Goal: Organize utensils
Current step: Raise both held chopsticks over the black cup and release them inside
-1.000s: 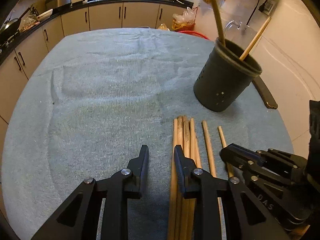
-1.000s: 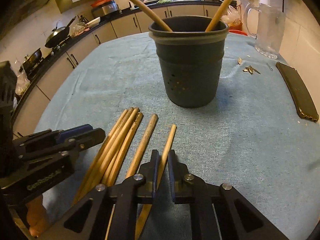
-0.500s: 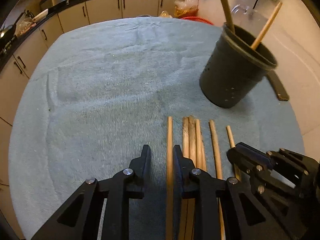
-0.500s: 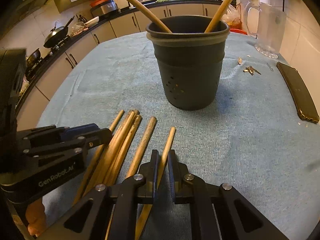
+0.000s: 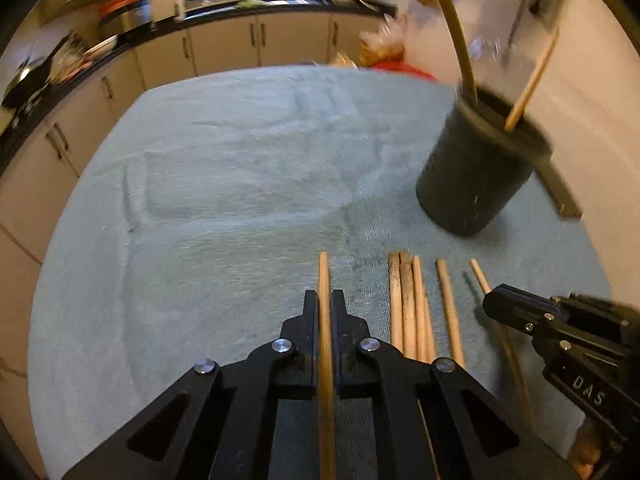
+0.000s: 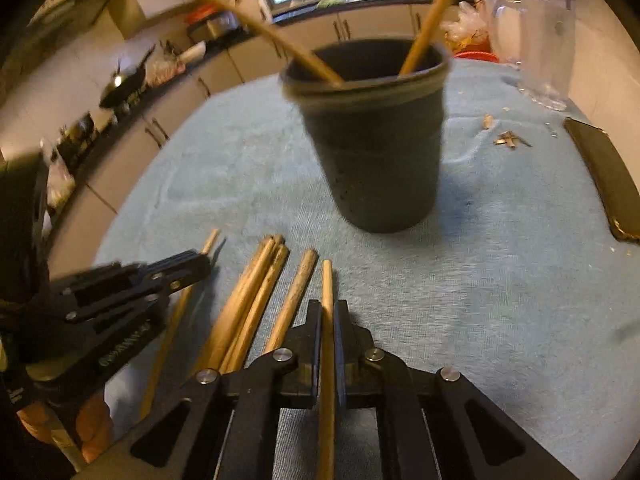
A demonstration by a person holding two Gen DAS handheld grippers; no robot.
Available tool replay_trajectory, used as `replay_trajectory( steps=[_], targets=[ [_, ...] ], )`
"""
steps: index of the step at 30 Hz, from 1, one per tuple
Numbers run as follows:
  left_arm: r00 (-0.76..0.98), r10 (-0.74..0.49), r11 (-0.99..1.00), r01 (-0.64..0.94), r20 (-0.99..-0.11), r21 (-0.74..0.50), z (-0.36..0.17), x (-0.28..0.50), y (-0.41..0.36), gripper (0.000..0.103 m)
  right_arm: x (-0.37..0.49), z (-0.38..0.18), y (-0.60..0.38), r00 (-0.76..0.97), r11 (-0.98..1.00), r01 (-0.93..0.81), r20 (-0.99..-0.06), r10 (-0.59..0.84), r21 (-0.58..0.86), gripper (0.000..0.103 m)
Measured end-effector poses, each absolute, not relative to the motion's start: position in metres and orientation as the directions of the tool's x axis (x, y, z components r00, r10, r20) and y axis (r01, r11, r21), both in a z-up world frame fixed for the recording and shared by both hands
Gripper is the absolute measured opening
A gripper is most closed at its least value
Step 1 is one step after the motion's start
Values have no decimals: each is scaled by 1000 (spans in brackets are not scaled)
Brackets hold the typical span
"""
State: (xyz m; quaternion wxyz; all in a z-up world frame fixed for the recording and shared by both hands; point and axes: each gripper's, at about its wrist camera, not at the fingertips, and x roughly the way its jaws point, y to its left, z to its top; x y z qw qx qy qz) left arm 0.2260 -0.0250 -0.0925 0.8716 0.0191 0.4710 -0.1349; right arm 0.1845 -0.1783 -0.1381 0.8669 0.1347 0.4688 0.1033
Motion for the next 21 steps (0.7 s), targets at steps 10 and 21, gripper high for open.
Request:
replay_trajectory(
  steps=[10, 21],
  targets=[
    [773, -238, 971, 171, -589, -167, -1, 147, 16, 6, 115, -59, -193, 767, 938, -97, -575, 284, 333, 7],
    [881, -199, 978, 152, -430, -141, 52, 88, 16, 6, 38, 7, -215, 904, 940, -111, -360, 230, 321, 7]
  ],
)
